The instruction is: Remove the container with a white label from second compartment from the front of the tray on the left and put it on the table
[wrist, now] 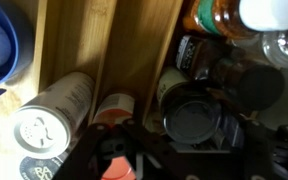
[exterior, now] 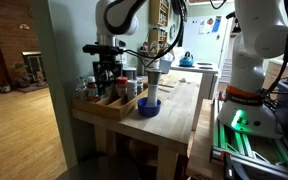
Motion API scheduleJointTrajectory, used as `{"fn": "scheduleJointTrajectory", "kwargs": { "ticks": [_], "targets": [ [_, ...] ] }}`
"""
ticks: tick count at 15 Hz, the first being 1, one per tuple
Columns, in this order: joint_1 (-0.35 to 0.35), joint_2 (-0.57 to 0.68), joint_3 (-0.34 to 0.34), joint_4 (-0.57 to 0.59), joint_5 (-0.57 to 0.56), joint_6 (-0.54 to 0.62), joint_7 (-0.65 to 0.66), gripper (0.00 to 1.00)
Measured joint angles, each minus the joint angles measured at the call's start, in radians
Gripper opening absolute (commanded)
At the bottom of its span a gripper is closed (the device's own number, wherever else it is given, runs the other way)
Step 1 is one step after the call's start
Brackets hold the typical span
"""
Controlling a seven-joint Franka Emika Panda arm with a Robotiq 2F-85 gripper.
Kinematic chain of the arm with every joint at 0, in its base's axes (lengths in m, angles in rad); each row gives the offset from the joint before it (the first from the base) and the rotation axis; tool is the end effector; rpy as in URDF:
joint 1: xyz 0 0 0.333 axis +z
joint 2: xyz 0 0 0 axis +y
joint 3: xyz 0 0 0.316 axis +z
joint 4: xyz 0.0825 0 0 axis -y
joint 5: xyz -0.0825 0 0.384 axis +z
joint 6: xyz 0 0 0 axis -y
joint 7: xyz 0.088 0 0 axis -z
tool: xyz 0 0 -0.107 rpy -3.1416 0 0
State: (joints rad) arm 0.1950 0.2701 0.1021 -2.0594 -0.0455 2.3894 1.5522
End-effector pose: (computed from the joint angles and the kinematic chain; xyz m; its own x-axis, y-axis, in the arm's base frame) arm 0.5681 0.1719 0.3105 0.3365 -0.9416 0.0070 -0.9397 -0.3363 -0.0614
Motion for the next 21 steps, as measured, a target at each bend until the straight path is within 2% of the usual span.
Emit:
{"fn": "scheduleJointTrajectory", "kwargs": {
  "ticks": [2, 7, 11, 21],
  "targets": [
    [0.001, 0.010, -0.001, 0.015, 0.000, 0.000, 0.000, 0.31],
    [0.007, 0.021, -0.004, 0.034, -0.006, -0.005, 0.000, 0.30],
    [0.016, 0.006, -0.004, 0.053, -0.017, -0.059, -0.003, 0.30],
    [0.007, -0.175, -0.004, 0.068, -0.011, -0.202, -0.015, 0.30]
  ]
}}
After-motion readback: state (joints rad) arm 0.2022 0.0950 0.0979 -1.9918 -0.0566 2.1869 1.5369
